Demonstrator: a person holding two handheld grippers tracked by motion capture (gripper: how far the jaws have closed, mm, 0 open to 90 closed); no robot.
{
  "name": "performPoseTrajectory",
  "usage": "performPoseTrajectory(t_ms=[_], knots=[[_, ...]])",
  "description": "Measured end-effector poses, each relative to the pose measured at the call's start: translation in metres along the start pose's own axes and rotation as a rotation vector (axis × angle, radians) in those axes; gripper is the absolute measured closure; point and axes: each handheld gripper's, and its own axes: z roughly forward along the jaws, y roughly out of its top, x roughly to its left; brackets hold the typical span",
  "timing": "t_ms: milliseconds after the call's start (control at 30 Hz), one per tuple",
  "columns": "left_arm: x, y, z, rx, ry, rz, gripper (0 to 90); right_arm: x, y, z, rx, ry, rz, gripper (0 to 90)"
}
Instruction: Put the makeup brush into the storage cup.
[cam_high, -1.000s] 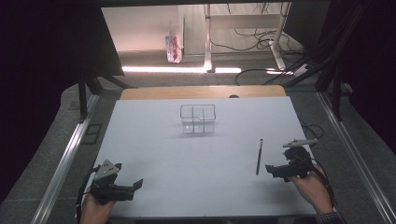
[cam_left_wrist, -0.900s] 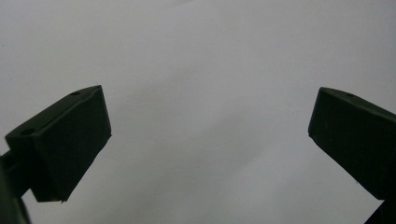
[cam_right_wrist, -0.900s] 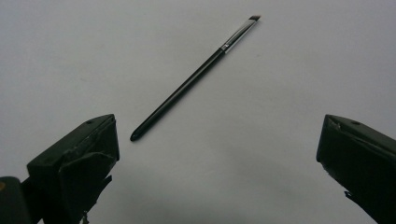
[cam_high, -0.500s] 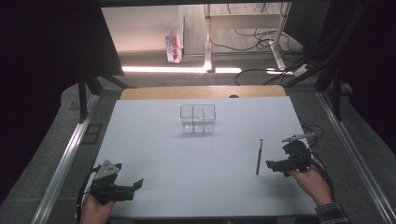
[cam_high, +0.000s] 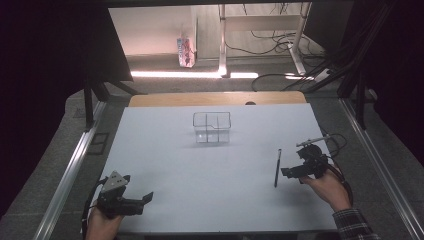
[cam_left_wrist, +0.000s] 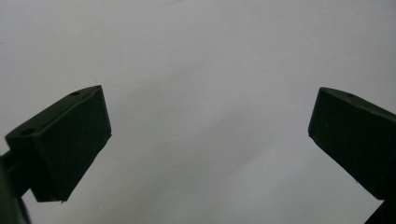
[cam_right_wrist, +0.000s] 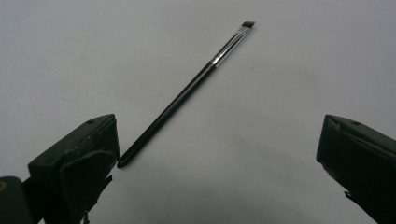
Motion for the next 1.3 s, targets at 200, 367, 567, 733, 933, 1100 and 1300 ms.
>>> performPoseTrajectory(t_ms=[200,367,567,733,933,1100,1300], knots=[[0.000,0.000,0.000,-0.001,0.000,-0.001,0.0,0.001,0.008,0.006,0.027,-0.006,-0.012,0.0],[0.000,0.000,0.000,0.000,-0.001,-0.001,0.0,0.003,0.015,0.010,0.052,-0.005,-0.014,0.0],[0.000,0.000,0.000,0.001,-0.001,-0.001,0.0,0.007,0.025,0.017,0.088,-0.008,-0.004,5.0],[0.000,0.000,0.000,0.002,-0.002,0.000,0.0,0.011,0.033,0.021,0.116,-0.014,-0.002,10.8],[0.000,0.000,0.000,0.002,-0.002,0.001,0.0,0.019,0.043,0.027,0.128,-0.021,0.003,16.4],[0.000,0.000,0.000,0.002,-0.004,0.001,0.0,0.022,0.048,0.030,0.144,-0.025,-0.002,19.1],[0.000,0.000,0.000,0.002,-0.004,0.002,0.0,0.024,0.049,0.034,0.153,-0.028,-0.006,22.7]])
